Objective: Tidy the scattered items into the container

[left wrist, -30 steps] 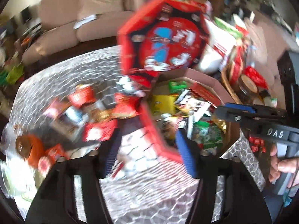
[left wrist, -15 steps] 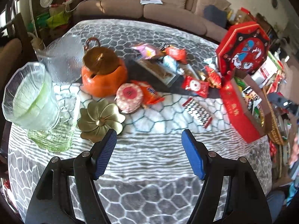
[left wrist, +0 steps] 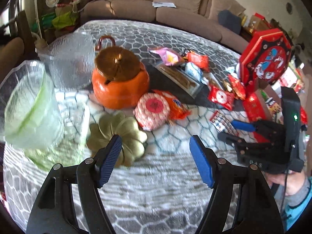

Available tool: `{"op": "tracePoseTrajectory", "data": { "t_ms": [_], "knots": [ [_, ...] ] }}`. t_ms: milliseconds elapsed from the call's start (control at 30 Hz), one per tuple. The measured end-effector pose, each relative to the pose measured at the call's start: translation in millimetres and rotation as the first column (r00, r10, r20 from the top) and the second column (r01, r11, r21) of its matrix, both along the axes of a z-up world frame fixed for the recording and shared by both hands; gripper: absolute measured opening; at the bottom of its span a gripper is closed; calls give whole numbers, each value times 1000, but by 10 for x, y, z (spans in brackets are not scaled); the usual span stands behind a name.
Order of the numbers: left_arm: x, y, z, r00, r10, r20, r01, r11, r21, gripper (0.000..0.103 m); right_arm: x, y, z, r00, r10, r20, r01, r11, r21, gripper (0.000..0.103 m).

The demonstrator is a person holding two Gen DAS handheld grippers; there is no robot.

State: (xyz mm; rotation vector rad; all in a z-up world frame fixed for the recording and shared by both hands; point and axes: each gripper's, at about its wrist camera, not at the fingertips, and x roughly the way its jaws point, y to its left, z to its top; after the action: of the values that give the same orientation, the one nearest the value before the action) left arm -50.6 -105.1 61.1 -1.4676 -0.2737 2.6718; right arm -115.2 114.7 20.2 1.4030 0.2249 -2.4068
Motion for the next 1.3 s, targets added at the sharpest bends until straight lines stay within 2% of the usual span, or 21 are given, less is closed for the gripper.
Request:
{"op": "tracePoseTrajectory", "data": {
  "t_ms": [67,167,267,333,400,533,600,700,833,900,1033,1133,1233,1267,1300],
  "knots": [
    [-97,46,6,1000,-3,-8,3,999,-32,70,-8,40,-14,1000,-3,-11,3,1000,0,39],
    [-186,117,21,1000,-11,-13,11,1000,-28,70,-18,161,23,1000,-23,2,23,998,-54,33],
    [-220,255,57,998,-55,-21,54,998,-34,70,29,300,150,998,-55,-5,54,993,-107,33],
    [-263,446,60,993,-114,-16,112,989,-92,71,85,437,285,997,-79,-4,77,979,-187,33],
    [-322,676,39,981,-193,4,190,964,-188,71,147,576,448,995,-97,2,95,961,-260,33],
    [-499,1017,-49,952,-295,77,305,905,-298,71,352,841,834,994,-110,-6,101,934,-343,33],
    [-610,1195,-51,939,-332,94,345,894,-285,71,443,962,1005,993,-120,-16,106,925,-364,33],
    [-776,1448,-62,927,-361,107,375,910,-177,72,609,1128,1193,990,-138,-28,115,909,-401,33],
    [-998,1821,-191,920,-375,114,385,918,-92,73,771,1375,1346,984,-173,-40,140,895,-422,34],
    [-1086,1962,-279,917,-377,128,391,914,-106,73,802,1529,1355,979,-200,-29,169,890,-424,34],
    [-1206,2128,-444,924,-351,155,375,909,-180,76,825,1974,1331,955,-293,-40,259,897,-359,34],
    [-1248,2154,-484,939,-314,144,337,923,-188,76,799,2312,1230,929,-368,-46,337,889,-309,34],
    [-1267,2047,-439,953,-279,119,293,948,-124,56,796,2604,1094,910,-413,-15,387,864,-324,36],
    [-1267,1999,-398,956,-271,111,281,956,-88,46,778,2660,1047,907,-420,-5,396,858,-326,36],
    [-1262,1938,-349,959,-262,104,267,963,-34,15,755,2706,997,904,-428,3,407,857,-317,36]
  ]
}}
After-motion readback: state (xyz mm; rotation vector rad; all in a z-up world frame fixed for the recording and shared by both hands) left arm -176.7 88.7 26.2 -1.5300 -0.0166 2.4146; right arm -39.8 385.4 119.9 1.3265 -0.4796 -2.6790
